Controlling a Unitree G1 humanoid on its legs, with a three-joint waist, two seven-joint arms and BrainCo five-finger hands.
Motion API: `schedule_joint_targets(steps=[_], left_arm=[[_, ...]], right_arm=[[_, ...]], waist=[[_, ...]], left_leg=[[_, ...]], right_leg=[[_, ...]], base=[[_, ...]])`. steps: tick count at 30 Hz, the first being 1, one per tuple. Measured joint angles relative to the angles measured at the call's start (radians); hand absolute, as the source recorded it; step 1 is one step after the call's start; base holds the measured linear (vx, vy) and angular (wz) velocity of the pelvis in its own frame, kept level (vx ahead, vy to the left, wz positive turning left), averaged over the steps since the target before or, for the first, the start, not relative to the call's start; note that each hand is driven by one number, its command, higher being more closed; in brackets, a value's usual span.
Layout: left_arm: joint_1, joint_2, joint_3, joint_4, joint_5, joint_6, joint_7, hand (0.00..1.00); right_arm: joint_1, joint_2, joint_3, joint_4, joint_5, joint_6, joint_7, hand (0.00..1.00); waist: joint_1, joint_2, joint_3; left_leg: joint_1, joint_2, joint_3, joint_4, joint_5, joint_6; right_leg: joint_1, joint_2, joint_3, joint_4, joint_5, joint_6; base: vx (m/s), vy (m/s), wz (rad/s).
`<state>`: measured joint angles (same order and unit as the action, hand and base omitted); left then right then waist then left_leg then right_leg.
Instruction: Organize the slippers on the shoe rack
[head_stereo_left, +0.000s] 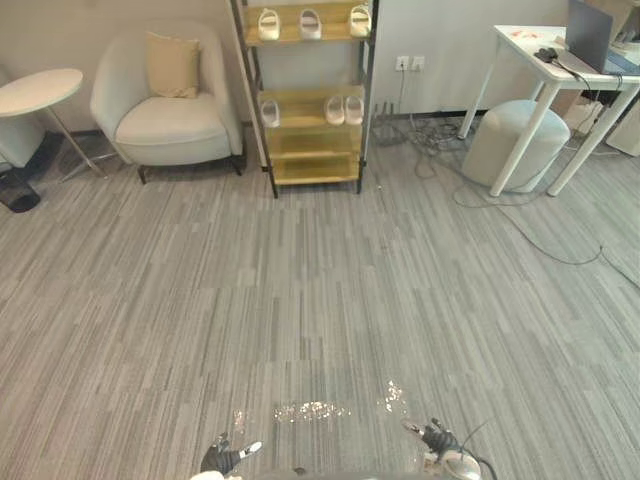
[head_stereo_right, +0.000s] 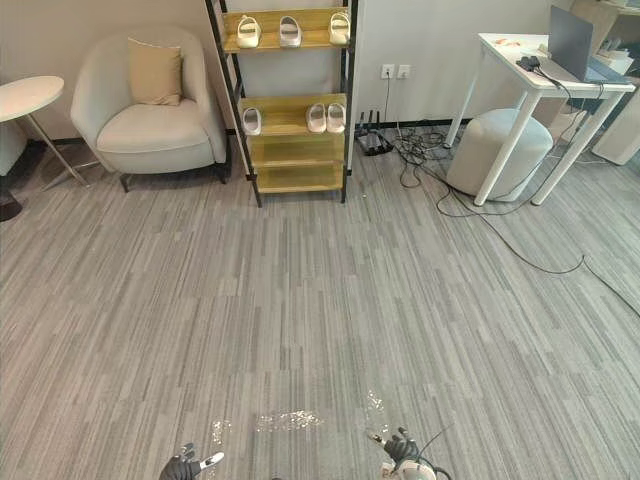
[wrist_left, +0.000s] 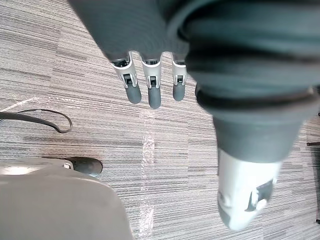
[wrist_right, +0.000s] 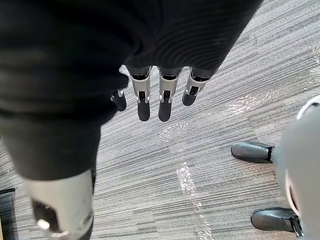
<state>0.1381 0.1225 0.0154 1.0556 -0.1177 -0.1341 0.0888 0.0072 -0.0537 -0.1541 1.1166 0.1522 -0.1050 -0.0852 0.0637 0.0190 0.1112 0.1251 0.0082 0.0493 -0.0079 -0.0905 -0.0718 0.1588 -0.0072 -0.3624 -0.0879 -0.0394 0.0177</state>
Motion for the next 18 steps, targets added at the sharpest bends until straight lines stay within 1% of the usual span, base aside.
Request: schedule_joint_targets(steps=[2,13,18], left_arm=[[0.000,0.002,0.000,-0.001,0.000,-0.008,0.000,0.00],[-0.007,0.010,-0.003,-0.001,0.016,-0.007,0.000,0.00],[-0.009,0.012,-0.002,-0.001,0.016,-0.007,0.000,0.00]], right_arm=[[-0.003,0.006,0.000,0.000,0.000,0.000,0.000,0.00],[-0.009,0.014,0.001,0.000,-0.007,0.000,0.003,0.00],[-0.009,0.014,0.001,0.000,-0.033,0.000,0.004,0.00]], waist=[[0.001,-0.005,0.003],[0.004,-0.016,0.011],[0.004,-0.022,0.015]], left_leg=[[0.005,0.000,-0.001,-0.012,0.005,0.001],[0.014,-0.002,-0.003,-0.030,0.011,0.004],[0.014,-0.002,-0.003,-0.033,0.011,0.005]], right_leg=[[0.000,0.000,-0.003,0.000,0.000,0.000],[0.001,0.000,-0.013,-0.001,0.000,0.000],[0.000,0.000,-0.015,-0.003,0.000,0.000]], base=[[0.00,0.000,0.00],[0.00,0.000,0.00],[0.00,0.000,0.00]])
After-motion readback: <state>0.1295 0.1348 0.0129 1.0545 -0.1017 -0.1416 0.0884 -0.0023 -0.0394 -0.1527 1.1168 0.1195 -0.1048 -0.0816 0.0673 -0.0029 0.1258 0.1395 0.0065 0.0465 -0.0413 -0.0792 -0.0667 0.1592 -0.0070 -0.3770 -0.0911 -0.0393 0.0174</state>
